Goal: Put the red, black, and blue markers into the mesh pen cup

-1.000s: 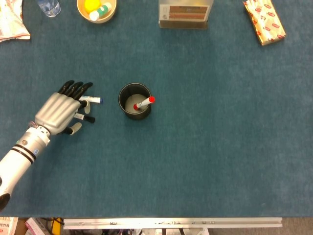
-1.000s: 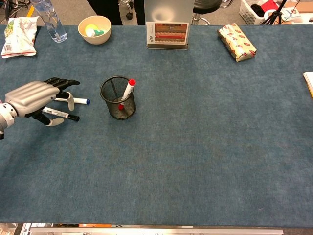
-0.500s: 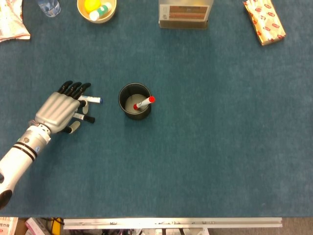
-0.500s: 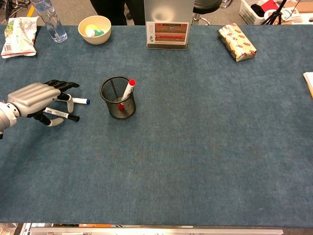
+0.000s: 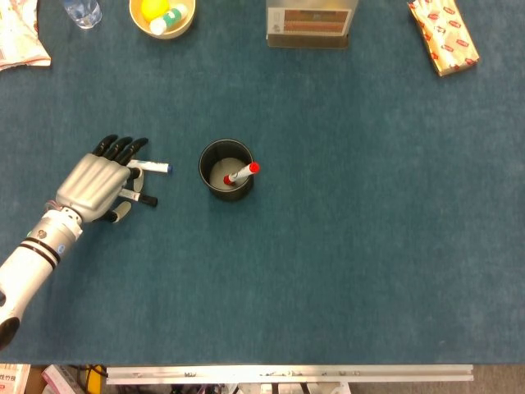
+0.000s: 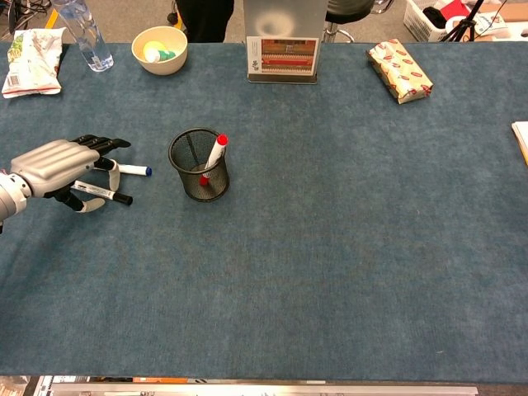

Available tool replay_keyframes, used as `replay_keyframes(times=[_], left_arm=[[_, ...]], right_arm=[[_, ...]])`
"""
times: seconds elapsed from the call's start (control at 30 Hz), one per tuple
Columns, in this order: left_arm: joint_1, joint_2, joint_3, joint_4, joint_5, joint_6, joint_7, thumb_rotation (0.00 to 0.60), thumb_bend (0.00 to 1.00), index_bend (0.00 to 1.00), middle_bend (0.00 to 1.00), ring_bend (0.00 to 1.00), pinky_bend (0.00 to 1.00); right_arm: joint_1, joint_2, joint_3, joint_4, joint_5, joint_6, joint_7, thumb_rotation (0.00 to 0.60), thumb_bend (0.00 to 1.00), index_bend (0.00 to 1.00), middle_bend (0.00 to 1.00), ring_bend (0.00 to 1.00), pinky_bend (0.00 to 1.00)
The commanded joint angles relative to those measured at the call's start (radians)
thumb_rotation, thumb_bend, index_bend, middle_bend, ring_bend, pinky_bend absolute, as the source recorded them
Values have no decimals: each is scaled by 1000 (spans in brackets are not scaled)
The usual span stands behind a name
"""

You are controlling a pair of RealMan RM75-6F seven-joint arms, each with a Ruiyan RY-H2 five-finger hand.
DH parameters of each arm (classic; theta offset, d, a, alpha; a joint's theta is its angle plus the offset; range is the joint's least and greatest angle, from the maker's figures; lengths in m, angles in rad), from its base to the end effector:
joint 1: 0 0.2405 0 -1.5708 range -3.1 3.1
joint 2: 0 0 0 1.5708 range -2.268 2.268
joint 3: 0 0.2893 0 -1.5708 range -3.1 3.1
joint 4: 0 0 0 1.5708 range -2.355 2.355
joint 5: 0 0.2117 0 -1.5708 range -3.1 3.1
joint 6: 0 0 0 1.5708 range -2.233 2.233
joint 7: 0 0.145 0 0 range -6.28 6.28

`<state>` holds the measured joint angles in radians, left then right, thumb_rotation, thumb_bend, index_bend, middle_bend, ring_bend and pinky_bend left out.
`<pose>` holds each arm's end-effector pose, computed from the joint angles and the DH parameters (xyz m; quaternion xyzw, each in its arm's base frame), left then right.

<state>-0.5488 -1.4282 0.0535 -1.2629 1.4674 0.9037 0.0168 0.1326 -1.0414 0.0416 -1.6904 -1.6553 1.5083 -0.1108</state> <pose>-0.3149 0.3074 0.0098 -0.7994 -0.3770 -0.2465 0.3976 -0.3002 -0.1945 0.1846 0.6630 -0.2967 0.4032 0.5567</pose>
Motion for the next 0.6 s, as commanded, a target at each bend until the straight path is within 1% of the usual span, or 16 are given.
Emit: replay_keyframes(times=[0.03,0.27,0.6], left_arm=[[1,-2,1,4,-1,-1,-3,600,330,457,0,0,12],[2,-9,3,17,-4,-4,-11,600,329,459,0,0,12],[5,-16,6,29,-1,-2,-23,600,329,496,0,0,12]], right_arm=[[0,0,0,0,0,0,1,600,0,144,175,126,301],[-1,0,0,2,1,2,3,600,0,144,175,126,301],[-1,-1,0,3,1,0,4,600,0,144,175,126,301]])
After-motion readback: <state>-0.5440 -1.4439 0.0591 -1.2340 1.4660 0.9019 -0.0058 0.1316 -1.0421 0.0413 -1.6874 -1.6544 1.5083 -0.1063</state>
